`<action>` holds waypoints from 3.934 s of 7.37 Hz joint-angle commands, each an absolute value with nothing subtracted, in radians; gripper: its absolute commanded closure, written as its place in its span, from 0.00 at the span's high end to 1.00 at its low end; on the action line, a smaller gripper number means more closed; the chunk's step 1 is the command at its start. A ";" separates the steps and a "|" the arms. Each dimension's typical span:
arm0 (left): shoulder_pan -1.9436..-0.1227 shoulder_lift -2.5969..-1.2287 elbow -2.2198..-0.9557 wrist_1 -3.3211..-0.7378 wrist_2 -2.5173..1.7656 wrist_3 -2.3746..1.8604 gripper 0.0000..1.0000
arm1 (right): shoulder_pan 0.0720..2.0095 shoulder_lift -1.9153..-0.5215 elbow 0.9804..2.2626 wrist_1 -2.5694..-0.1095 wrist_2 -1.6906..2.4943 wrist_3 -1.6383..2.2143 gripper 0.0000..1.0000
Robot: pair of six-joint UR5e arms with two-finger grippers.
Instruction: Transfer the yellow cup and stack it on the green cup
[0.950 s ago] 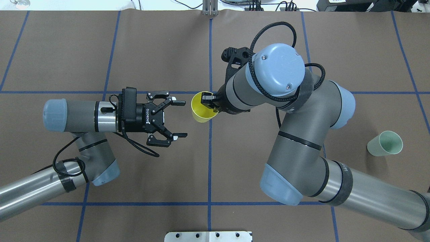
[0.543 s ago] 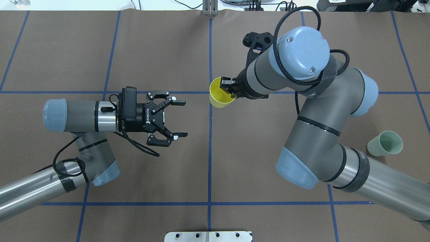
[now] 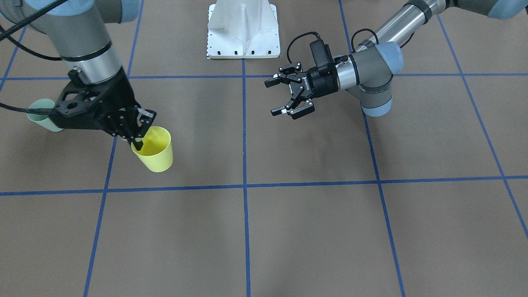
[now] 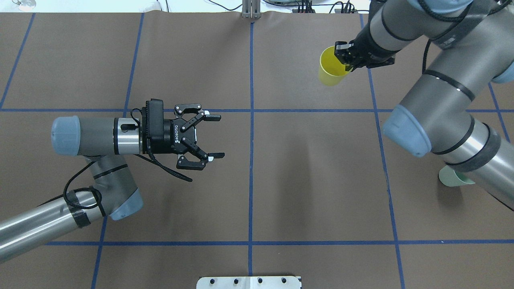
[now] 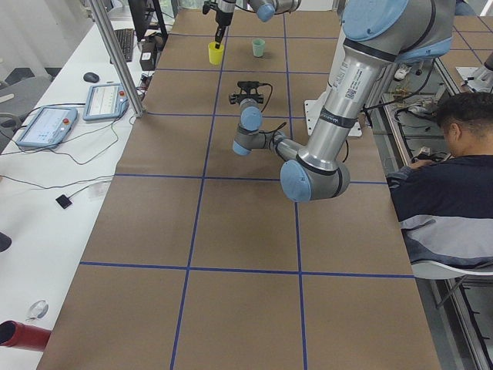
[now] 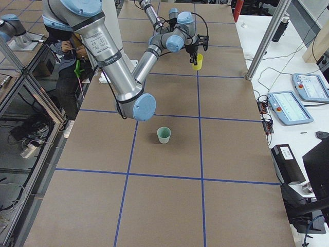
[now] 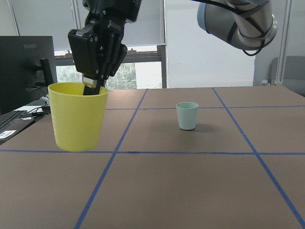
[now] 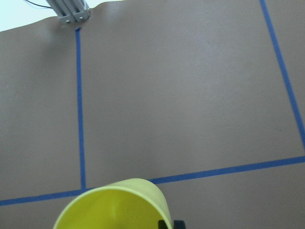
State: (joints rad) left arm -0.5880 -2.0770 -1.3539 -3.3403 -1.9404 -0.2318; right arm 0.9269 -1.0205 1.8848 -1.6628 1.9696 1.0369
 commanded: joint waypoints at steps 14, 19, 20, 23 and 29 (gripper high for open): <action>-1.211 -1.867 -1.481 -2.003 -1.989 0.103 1.00 | 1.331 -1.555 2.043 -1.657 2.362 0.396 0.00; -1.521 -1.726 -1.623 -1.473 -2.075 0.189 1.00 | 1.330 -1.575 2.036 -1.611 2.364 0.393 0.00; -1.534 -1.657 -1.631 -1.467 -2.144 0.175 1.00 | 1.330 -1.583 2.028 -1.594 2.364 0.394 0.00; -1.644 -1.504 -1.676 -1.508 -2.353 0.169 1.00 | 1.321 -1.629 2.028 -1.586 2.368 0.394 0.00; -1.641 -1.485 -1.703 -1.511 -2.370 0.170 1.00 | 1.144 -1.836 1.971 -1.177 2.359 0.604 0.00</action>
State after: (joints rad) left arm -1.6427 -1.4840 -1.7022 -1.5107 -2.3662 0.1690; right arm 1.1700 -1.8134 1.9925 -1.2414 2.3643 0.5703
